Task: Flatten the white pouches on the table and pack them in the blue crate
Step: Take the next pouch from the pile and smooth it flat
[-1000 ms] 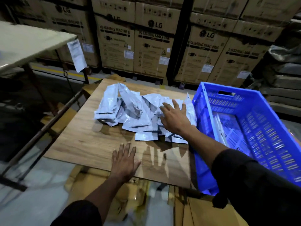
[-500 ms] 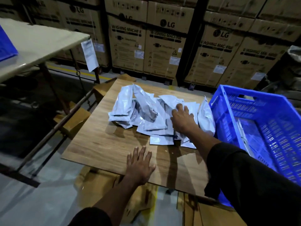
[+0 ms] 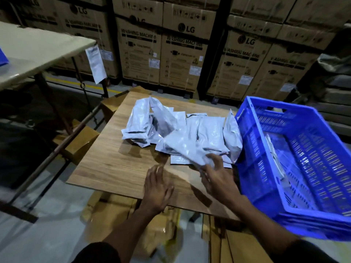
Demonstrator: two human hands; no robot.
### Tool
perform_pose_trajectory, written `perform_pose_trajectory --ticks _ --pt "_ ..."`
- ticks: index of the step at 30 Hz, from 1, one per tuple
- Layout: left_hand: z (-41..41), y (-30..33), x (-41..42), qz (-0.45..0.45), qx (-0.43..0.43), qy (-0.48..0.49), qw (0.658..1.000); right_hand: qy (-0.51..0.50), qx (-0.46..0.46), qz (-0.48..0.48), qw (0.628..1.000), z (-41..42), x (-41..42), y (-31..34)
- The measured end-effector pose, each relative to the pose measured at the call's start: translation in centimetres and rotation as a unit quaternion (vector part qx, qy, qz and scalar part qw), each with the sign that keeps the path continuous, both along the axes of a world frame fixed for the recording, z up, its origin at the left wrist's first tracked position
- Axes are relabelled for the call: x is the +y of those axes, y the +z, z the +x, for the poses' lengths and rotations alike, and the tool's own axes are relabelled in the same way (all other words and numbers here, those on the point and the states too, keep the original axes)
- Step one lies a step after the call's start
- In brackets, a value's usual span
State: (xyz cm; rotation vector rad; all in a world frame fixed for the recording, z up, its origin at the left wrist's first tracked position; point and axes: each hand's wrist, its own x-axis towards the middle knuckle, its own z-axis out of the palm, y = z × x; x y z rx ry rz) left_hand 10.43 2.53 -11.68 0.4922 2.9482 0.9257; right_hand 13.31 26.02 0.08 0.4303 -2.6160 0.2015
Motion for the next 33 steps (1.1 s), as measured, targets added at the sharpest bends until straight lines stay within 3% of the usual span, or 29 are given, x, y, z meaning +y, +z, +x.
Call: perform_pose_trajectory --ticks 5,8,11,14,17,19,21,27,33 --pt "1.6 1.4 -0.8 0.101 0.066 0.013 0.993 0.057 -0.074 0.019 0.995 3.4 0.2 -4.4" --pt "2.1 2.0 -1.5 0.138 0.098 0.054 0.984 0.058 -0.188 0.084 0.977 3.6 0.7 -5.4" --pt "2.3 3.1 -2.0 0.075 0.159 0.056 0.983 0.048 -0.249 0.145 0.956 3.8 0.7 -5.0" --pt "2.1 4.2 -0.2 -0.044 0.209 -0.065 0.975 0.038 -0.254 0.103 0.961 4.1 0.4 -4.9" --pt "1.0 3.0 1.8 -0.186 0.171 -0.156 0.955 -0.024 -0.246 0.055 0.967 3.8 -0.4 -5.2" --pt "0.4 1.6 2.0 -0.229 0.127 -0.151 0.953 -0.052 -0.254 0.103 0.960 3.3 -0.3 -5.6" --pt "0.4 0.8 1.6 -0.235 0.075 -0.144 0.958 -0.068 -0.273 0.135 0.950 3.0 0.3 -5.8" --pt "0.5 0.6 0.6 -0.271 0.032 -0.183 0.944 -0.047 -0.350 0.191 0.916 3.0 2.5 -4.8" --pt "0.0 1.4 0.6 -0.280 -0.025 -0.193 0.940 -0.031 -0.427 0.180 0.886 2.6 3.7 -5.0"
